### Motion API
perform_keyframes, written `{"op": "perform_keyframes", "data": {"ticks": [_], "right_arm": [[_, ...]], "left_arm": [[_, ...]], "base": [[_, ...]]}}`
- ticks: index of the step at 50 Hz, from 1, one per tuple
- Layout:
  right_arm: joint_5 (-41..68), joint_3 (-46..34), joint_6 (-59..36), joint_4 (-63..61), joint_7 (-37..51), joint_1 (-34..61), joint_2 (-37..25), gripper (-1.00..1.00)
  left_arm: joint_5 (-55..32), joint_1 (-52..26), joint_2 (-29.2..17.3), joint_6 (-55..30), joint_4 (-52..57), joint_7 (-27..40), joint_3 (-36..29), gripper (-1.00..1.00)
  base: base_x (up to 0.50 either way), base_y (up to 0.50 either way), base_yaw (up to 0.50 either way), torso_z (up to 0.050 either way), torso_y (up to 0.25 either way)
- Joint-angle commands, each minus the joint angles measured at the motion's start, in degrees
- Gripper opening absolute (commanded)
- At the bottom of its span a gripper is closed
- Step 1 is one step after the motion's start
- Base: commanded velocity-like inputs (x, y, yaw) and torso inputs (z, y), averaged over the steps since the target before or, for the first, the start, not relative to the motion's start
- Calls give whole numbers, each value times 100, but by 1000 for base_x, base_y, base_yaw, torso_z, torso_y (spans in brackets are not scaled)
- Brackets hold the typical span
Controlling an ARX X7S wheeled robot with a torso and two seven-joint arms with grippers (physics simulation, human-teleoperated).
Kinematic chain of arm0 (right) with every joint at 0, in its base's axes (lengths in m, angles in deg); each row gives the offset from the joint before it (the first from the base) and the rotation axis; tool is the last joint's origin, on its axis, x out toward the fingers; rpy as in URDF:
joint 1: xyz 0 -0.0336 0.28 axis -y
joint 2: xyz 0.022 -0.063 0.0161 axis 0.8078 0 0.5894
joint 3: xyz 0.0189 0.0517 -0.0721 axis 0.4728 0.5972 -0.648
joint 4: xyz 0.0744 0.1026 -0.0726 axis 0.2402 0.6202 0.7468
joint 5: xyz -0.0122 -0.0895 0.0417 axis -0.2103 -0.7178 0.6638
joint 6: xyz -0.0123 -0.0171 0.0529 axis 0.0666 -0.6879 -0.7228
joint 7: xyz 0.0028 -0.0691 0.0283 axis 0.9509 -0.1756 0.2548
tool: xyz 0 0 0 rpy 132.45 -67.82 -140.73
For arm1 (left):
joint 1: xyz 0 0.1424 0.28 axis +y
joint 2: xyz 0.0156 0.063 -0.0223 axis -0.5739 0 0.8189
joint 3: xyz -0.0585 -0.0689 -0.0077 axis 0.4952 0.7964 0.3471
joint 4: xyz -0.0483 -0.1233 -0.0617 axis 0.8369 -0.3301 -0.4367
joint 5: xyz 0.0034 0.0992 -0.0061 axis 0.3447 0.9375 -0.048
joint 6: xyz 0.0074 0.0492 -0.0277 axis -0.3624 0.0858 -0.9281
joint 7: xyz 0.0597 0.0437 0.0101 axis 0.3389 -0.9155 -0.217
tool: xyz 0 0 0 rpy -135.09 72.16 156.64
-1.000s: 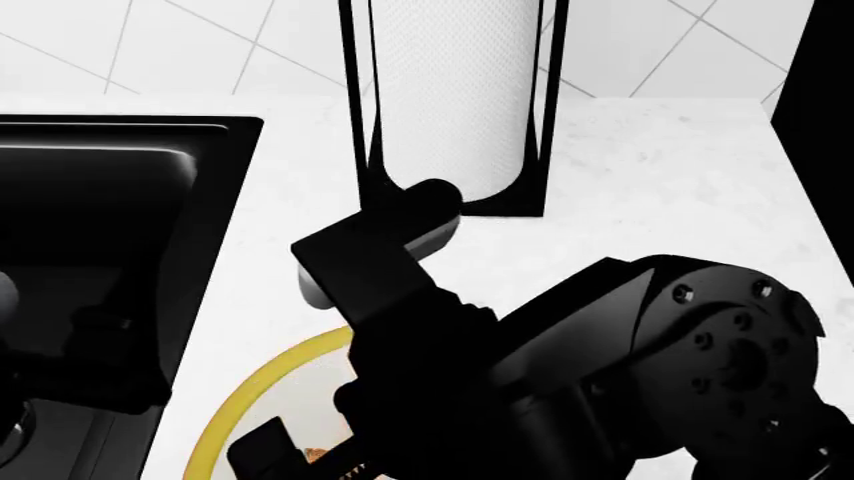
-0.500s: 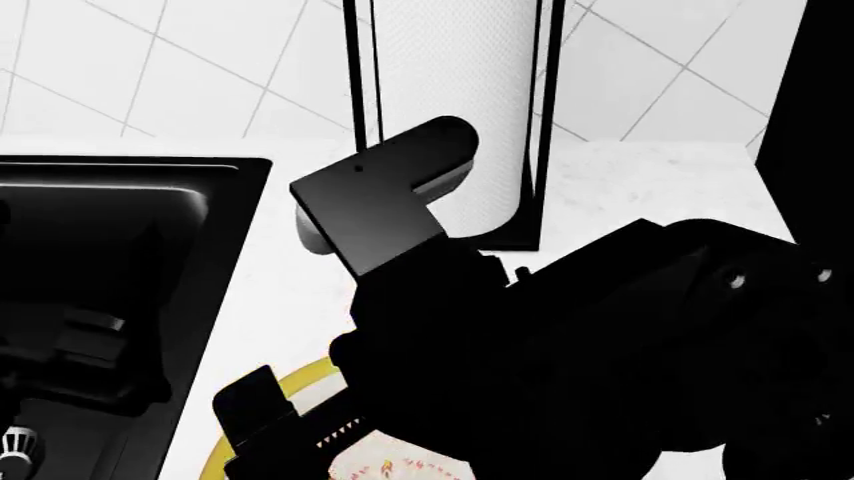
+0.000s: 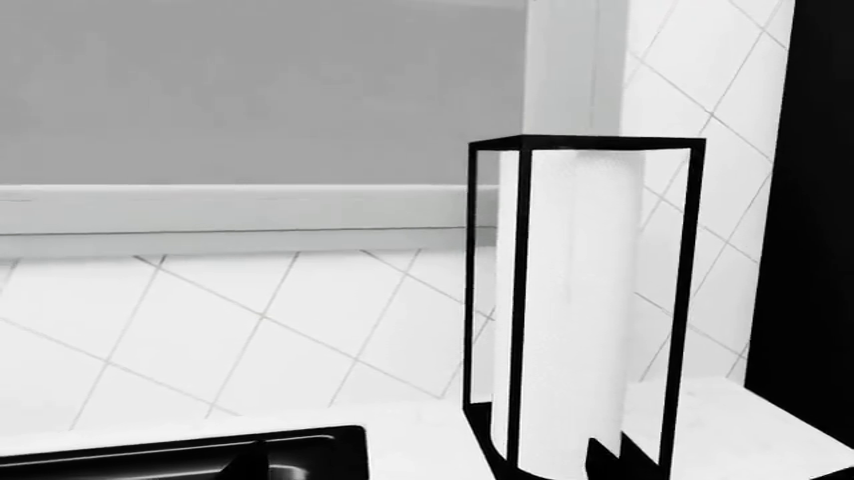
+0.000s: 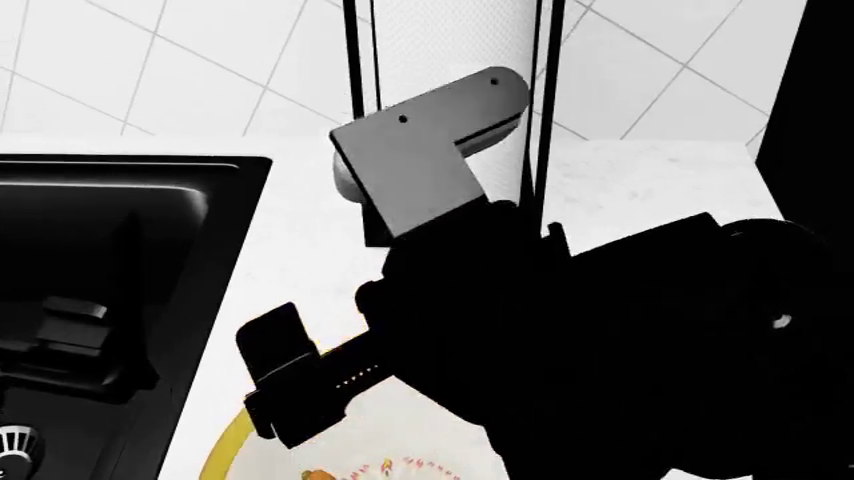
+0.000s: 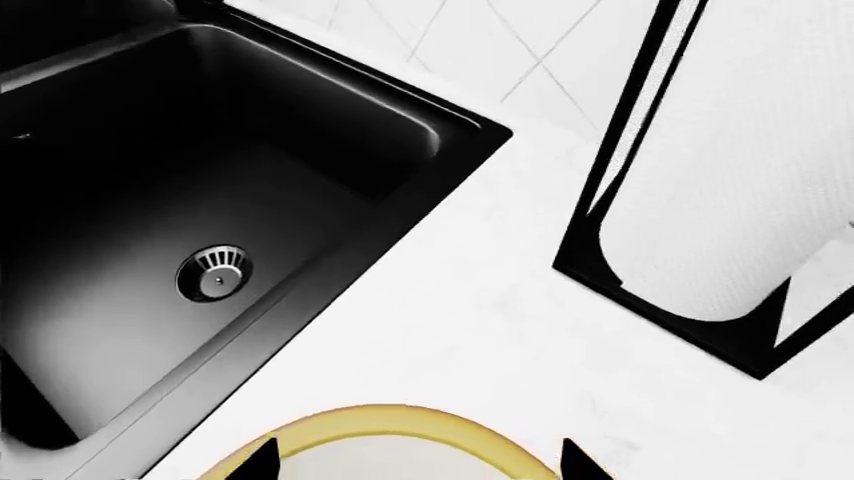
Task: There is a mixed pile of frozen fruits and vegetables on the counter. Locate all the frozen vegetables and place the items in a bowl on the counter. Take all the frozen fruits and defrost them in a running sink.
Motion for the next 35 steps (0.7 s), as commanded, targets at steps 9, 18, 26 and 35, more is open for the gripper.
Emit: {"op": "perform_keyframes", "data": {"ticks": [9,18,26,35], "right_arm": [[-2857,916,1693,-1819,-691,-1258,-293,100],[-2999,1107,1842,-2461,-323,-1373,-530,100],[-2622,1304,1694,-2865,61,-1335,-939,100],[-2819,1451,1921,-3115,172,-1790,-1078,100]], "left_arm": [[-261,-58,-42,-67,-12,204,150,100],[-275,9,-66,6,-29,209,177,100],[-258,-33,-43,36,-60,231,95,100],[-202,13,-56,86,-92,228,12,100]], "base": [[0,0,0,0,0],[0,0,0,0,0],[0,0,0,0,0],[0,0,0,0,0]]}}
